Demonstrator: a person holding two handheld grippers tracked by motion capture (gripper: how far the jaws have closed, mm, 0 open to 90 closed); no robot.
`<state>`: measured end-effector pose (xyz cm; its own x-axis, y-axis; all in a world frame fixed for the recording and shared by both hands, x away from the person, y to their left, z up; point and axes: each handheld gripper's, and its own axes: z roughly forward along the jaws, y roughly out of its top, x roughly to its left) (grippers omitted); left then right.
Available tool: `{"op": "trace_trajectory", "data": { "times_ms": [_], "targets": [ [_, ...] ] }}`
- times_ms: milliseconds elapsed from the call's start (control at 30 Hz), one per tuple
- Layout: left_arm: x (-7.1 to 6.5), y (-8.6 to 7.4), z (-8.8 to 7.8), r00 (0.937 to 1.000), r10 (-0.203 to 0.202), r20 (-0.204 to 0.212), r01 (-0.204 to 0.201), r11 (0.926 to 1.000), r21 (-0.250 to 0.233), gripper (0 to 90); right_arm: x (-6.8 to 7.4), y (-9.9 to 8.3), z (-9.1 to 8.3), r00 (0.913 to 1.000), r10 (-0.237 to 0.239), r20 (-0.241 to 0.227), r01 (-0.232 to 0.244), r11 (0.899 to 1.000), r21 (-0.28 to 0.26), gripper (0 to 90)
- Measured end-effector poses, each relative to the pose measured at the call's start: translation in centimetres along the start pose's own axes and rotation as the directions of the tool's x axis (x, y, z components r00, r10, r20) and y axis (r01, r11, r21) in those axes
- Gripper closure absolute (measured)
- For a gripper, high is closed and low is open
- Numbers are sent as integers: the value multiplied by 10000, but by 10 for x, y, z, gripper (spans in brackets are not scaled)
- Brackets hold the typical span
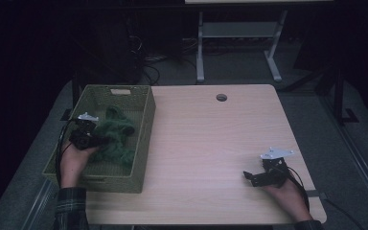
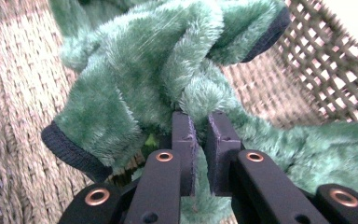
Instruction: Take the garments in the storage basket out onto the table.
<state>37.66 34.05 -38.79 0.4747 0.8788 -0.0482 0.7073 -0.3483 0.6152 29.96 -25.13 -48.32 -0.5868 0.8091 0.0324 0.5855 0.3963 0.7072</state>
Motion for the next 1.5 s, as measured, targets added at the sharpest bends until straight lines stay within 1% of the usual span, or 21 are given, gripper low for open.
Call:
{"op": "trace_trajectory", "data": {
  "times_ms": [67, 100, 133, 167, 200, 267, 300, 333, 400, 433, 467, 500, 567, 733, 933, 967, 1033, 1100, 1167, 1367, 1500],
  "targets": [
    [0, 0, -5, 9998, -132, 147, 138, 9990, -419, 829, 0, 0, 0, 10000, 2, 0, -2, 10000, 1, 31],
    [0, 0, -7, 9998, -94, 195, 104, 9985, -536, 829, 0, 0, 0, 10000, -6, 3, 6, 10000, -2, 31],
    [0, 0, -9, 9996, -141, 235, 157, 9974, -703, 829, 0, 0, 0, 10000, -6, 3, 6, 10000, -2, 31],
    [-1, 1, -15, 9994, -112, 327, 145, 9948, -1007, 831, 0, 0, 0, 10000, 6, 0, -6, 10000, 4, 31],
    [-1, 1, -15, 9994, -112, 327, 145, 9948, -1007, 831, 0, 0, 0, 10000, 6, 0, -6, 10000, 4, 31],
    [-2, 1, -21, 9991, -137, 397, 186, 9919, -1260, 830, 0, 0, 0, 10000, -3, 0, 3, 10000, 5, 31],
    [-2, 1, -27, 9988, -128, 469, 200, 9873, -1576, 831, 0, 0, 0, 10000, 8, -1, -8, 10000, 6, 31],
    [-2, 1, -27, 9988, -128, 469, 200, 9873, -1576, 831, 0, 0, 0, 10000, 8, -1, -8, 10000, 6, 31],
    [-3, 2, -33, 9984, -136, 542, 235, 9821, -1870, 831, 0, 0, 0, 10000, 3, -1, -3, 10000, 4, 31],
    [-4, 3, -40, 9979, -127, 628, 263, 9749, -2209, 832, 0, 0, 0, 10000, 5, -1, -5, 10000, 6, 31],
    [-4, 3, -40, 9979, -127, 628, 263, 9749, -2209, 832, 0, 0, 0, 10000, 3, 0, -3, 10000, 4, 31],
    [-6, 4, -46, 9975, -45, 704, 218, 9688, -2467, 832, 0, 0, 0, 10000, 3, -1, -3, 10000, 6, 31],
    [-6, 5, -49, 9970, 31, 769, 164, 9680, -2505, 832, 0, 0, 0, 10000, 4, 0, -4, 10000, 4, 31],
    [-12, 9, -62, 9956, 207, 916, 62, 9587, -2842, 833, 0, 0, 0, 10000, 0, 1, 0, 10000, 2, 31],
    [-15, 15, -75, 9909, 420, 1277, -23, 9550, -2965, 835, 0, 0, 0, 10000, 8, -1, -8, 10000, 5, 31],
    [-15, 17, -77, 9902, 432, 1331, -18, 9551, -2962, 836, 0, 0, 0, 10000, 9, -1, -9, 10000, 4, 31],
    [-15, 21, -82, 9906, 506, 1272, -125, 9587, -2841, 837, 0, 0, 0, 10000, 12, -2, -12, 10000, 5, 31],
    [-16, 26, -86, 9893, 536, 1355, -133, 9592, -2826, 838, 0, 0, 0, 10000, 10, -4, -10, 10000, 4, 31],
    [-16, 33, -94, 9884, 677, 1358, -261, 9574, -2876, 839, 0, 0, 0, 10000, 20, 2, -20, 10000, 5, 31],
    [-20, 43, -105, 9869, 816, 1393, -355, 9516, -3054, 845, 0, 0, 0, 10000, 20, 1, -20, 10000, 6, 31],
    [-25, 54, -114, 9834, 1038, 1488, -525, 9480, -3138, 846, 0, 0, 0, 10000, 13, 3, -13, 10000, 7, 31]
  ]
}}
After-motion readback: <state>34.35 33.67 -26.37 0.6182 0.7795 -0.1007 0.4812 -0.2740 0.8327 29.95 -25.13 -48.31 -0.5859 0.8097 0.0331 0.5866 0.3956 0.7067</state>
